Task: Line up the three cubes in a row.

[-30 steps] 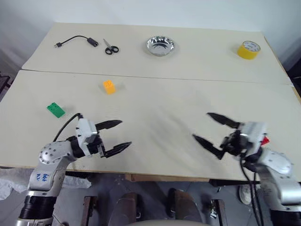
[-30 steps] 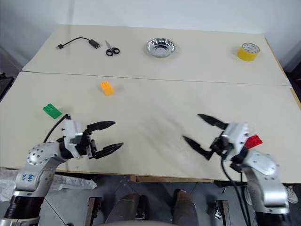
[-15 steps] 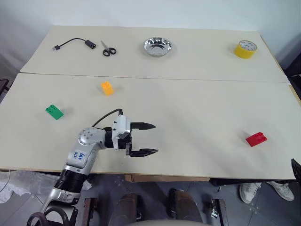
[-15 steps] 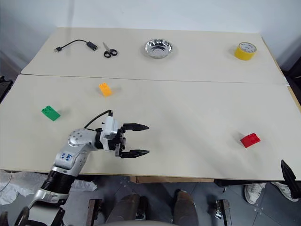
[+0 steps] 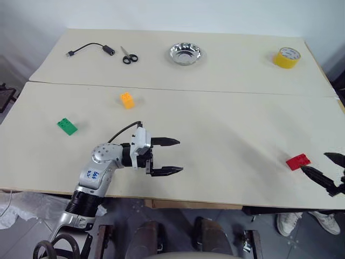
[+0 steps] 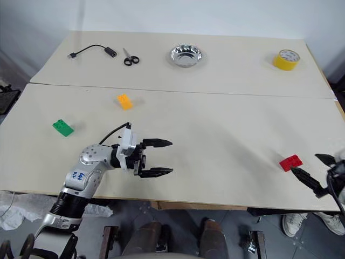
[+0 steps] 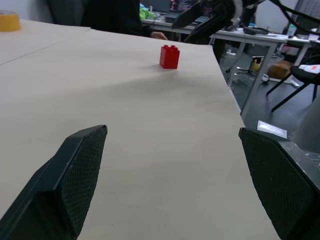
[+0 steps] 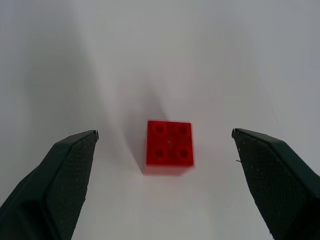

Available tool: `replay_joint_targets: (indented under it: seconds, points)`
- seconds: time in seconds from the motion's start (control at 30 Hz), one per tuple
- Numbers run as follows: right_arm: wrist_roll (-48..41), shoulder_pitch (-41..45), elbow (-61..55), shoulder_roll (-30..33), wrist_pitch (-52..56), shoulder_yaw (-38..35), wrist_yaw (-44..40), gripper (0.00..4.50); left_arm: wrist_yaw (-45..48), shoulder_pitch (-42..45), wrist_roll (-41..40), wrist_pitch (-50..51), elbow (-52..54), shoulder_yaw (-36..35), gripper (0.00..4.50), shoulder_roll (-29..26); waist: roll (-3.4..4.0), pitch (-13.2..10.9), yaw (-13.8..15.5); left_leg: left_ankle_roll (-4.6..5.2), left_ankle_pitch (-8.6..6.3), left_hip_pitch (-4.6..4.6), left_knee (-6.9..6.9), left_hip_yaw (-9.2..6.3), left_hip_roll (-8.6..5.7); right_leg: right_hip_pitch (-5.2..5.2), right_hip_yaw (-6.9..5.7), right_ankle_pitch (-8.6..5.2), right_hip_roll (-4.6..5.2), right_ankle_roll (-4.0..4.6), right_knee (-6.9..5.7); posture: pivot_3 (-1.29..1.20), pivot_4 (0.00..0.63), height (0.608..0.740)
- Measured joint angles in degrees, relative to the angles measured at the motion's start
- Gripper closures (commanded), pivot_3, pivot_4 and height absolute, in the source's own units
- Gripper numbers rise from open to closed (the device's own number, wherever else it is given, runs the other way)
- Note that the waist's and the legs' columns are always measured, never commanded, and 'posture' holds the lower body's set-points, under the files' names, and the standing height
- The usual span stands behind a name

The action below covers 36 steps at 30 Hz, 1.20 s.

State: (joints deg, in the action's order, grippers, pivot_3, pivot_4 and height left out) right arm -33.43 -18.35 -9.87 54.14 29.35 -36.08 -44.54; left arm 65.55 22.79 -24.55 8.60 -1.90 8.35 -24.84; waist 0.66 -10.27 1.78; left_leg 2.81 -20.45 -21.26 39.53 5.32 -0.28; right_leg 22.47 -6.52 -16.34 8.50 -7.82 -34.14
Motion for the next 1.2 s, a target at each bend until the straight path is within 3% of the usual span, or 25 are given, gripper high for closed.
replay_joint_targets:
  seconds: [0.13,0.2,0.27,0.47,0.63,0.83,0.97,1.03,1.2]
  points:
    - [4.63,4.58,5.20,0.57,0.85,6.54,0.38,0.00,-0.83,-1.21,0.00,0.14,1.80,-0.17,0.02,0.02,0.00,0.00,-0.05,0.04,-0.02,-0.04,0.08,0.01,-0.02,-0.02,-0.02,0.03,0.01,-0.06,0.01,0.00,0.150,0.740]
    - [5.93,5.25,6.87,0.57,0.91,7.76,0.31,0.39,-1.17,-1.81,0.00,0.21,2.32,-0.28,0.00,-0.02,0.01,0.00,-0.12,0.04,-0.02,-0.03,0.08,0.02,-0.01,-0.02,-0.02,0.03,0.00,-0.06,-0.01,0.00,0.150,0.740]
    - [6.80,6.56,8.02,0.57,0.91,8.29,0.05,0.90,-1.64,-2.98,-0.01,0.34,3.58,-0.54,0.00,-0.20,0.00,0.00,-0.30,0.04,-0.02,-0.02,0.08,0.03,0.00,-0.02,-0.01,0.03,-0.01,-0.07,-0.01,0.00,0.150,0.740]
    - [6.94,9.35,7.95,0.53,0.73,9.29,-3.70,2.97,-3.01,-3.79,-0.01,0.69,4.05,-1.46,0.00,-0.35,0.00,0.00,-0.36,0.03,-0.02,0.00,0.12,0.03,0.03,-0.03,0.00,0.03,-0.03,-0.07,-0.04,0.00,0.150,0.740]
    - [6.75,16.94,6.60,1.54,0.20,15.20,-9.97,3.01,-4.76,-6.24,-0.01,0.70,5.12,-3.61,0.00,-1.29,0.03,0.00,-0.80,0.03,-0.02,0.02,0.13,0.04,0.05,-0.01,0.02,0.03,-0.03,-0.06,-0.08,0.00,0.150,0.740]
    - [6.20,41.46,1.31,2.48,5.83,31.42,-17.00,3.01,-8.63,-12.83,-1.39,1.14,5.63,-13.04,0.00,-5.09,0.02,-0.02,-2.00,-0.04,-0.05,0.01,0.18,-0.06,0.16,0.00,-0.05,0.02,-0.06,-0.02,-0.07,0.00,0.150,0.740]
    - [16.00,59.79,10.92,-6.71,1.68,49.04,-23.07,3.01,-8.78,-21.49,-1.64,0.51,5.23,-18.87,0.00,-8.37,-0.14,-0.04,-2.66,-0.06,-0.08,-0.04,0.20,-0.02,0.12,0.02,-0.07,0.02,-0.03,-0.02,-0.01,0.00,0.150,0.740]
    - [19.26,63.21,15.46,-10.13,-1.37,54.03,-25.17,3.01,-9.12,-22.93,-1.64,0.34,5.38,-19.77,0.00,-8.62,-0.15,-0.06,-1.88,-0.06,-0.07,-0.15,0.22,-0.17,0.08,0.04,-0.21,0.02,0.01,-0.02,-0.01,0.00,0.150,0.740]
    - [25.25,67.55,26.51,-13.62,-10.60,58.87,-30.14,3.01,-10.84,-24.67,-2.06,0.17,7.80,-20.91,0.00,-8.07,-0.15,-0.06,-1.08,0.09,-0.18,-0.34,0.43,-0.35,-0.06,0.00,-0.33,0.05,0.09,-0.05,-0.03,0.00,0.150,0.740]
